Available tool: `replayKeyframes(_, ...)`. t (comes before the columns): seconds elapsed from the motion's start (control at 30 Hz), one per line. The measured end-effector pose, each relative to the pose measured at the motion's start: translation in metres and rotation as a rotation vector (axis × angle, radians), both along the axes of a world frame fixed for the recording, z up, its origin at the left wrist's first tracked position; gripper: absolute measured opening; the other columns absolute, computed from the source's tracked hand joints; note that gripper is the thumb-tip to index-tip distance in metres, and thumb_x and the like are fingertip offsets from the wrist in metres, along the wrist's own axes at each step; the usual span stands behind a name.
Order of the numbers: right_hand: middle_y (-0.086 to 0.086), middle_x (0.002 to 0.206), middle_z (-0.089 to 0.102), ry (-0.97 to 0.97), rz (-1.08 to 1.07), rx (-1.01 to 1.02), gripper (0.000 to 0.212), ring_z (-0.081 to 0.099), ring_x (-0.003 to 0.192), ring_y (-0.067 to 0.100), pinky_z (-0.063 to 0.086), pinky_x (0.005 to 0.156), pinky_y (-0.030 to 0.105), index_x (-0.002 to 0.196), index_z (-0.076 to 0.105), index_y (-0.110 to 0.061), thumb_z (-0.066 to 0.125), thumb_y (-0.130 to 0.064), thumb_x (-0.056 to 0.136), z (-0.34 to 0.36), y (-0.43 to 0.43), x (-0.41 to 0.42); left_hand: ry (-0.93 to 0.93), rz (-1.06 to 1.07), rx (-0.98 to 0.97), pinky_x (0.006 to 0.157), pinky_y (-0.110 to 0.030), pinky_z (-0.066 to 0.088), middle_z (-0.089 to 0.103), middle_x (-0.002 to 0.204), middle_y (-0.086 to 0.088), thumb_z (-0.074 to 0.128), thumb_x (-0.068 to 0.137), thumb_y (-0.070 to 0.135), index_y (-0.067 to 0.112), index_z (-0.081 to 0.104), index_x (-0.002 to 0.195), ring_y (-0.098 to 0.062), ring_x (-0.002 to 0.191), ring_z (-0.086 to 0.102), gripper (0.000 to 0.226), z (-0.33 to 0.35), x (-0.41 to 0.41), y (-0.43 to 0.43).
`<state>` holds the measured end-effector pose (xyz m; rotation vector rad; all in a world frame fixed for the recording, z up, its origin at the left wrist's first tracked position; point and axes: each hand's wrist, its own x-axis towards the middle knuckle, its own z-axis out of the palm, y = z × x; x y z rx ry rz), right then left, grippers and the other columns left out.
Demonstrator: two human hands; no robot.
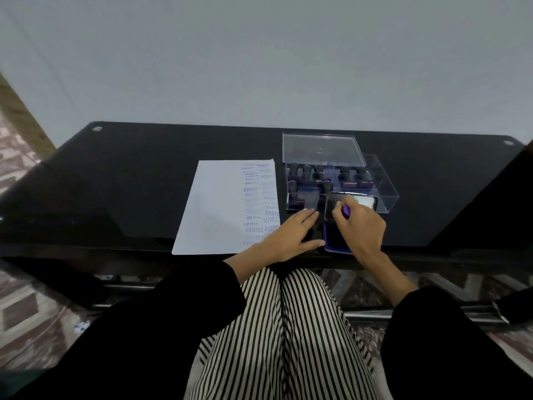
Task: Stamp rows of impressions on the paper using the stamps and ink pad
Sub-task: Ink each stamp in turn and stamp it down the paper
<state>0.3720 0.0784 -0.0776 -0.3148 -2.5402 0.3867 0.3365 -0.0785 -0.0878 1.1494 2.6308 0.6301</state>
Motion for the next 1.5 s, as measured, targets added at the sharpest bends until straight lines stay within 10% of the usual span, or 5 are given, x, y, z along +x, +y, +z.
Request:
replayKeyframes(0.3, 0.006, 0.060, 0.051, 0.044, 0.093, -0.226, 0.038, 0.050, 0.060, 0.025, 0.034, 0.057, 0.030, 0.073, 0.049, -0.010, 0.046, -0.041, 0.094, 0.057, -0.058, -0.098, 0.125, 0.327, 0.369, 0.099, -0.011, 0.030, 0.055, 0.129, -0.004, 0.041, 0.098, 0.015, 0.010, 0.055, 0.122, -0.015, 0.120, 0.050, 0.028, 0.023, -0.073, -0.089)
replayKeyframes(0.8, 0.010, 0.080, 0.068, -0.314, 0.435, -0.055, 0.038, 0.052, 0.060, 0.014, 0.036, 0.052, 0.019, 0.078, 0.060, -0.010, 0.035, -0.029, 0.098, 0.010, -0.134, -0.228, 0.095, 0.592, -0.135, 0.118, -0.037, -0.006, 0.001, 0.159, 0.002, 0.023, 0.098, 0.051, 0.017, 0.010, 0.150, -0.014, 0.147, -0.007, 0.063, -0.029, -0.141, -0.129)
replayKeyframes(1.03, 0.010, 0.078, 0.068, -0.303, 0.449, 0.018, 0.039, 0.054, 0.061, 0.016, 0.047, 0.061, 0.026, 0.084, 0.063, -0.010, 0.036, -0.033, 0.099, 0.009, -0.144, -0.237, 0.119, 0.561, -0.138, 0.117, -0.038, -0.010, -0.005, 0.159, 0.001, -0.014, 0.060, 0.067, 0.016, 0.002, 0.150, -0.014, 0.147, -0.010, 0.105, -0.043, -0.142, -0.131)
replayKeyframes(1.37, 0.010, 0.071, 0.060, -0.264, 0.378, -0.009, 0.039, 0.058, 0.065, 0.025, 0.048, 0.063, 0.032, 0.079, 0.059, -0.009, 0.035, -0.033, 0.099, 0.032, -0.143, -0.277, 0.273, 0.555, -0.161, 0.116, -0.041, 0.019, 0.040, 0.139, -0.005, 0.015, 0.083, 0.062, 0.012, 0.042, 0.128, -0.022, 0.131, 0.035, 0.073, -0.027, -0.155, -0.128)
replayKeyframes(1.5, 0.006, 0.074, 0.057, -0.284, 0.394, 0.000, 0.033, 0.054, 0.068, 0.019, 0.046, 0.067, 0.029, 0.079, 0.054, -0.015, 0.035, -0.033, 0.099, 0.032, -0.146, -0.288, 0.217, 0.531, -0.168, 0.120, -0.041, 0.003, 0.016, 0.156, -0.009, 0.031, 0.093, 0.054, 0.009, 0.030, 0.139, -0.026, 0.146, 0.009, 0.064, -0.029, -0.169, -0.120)
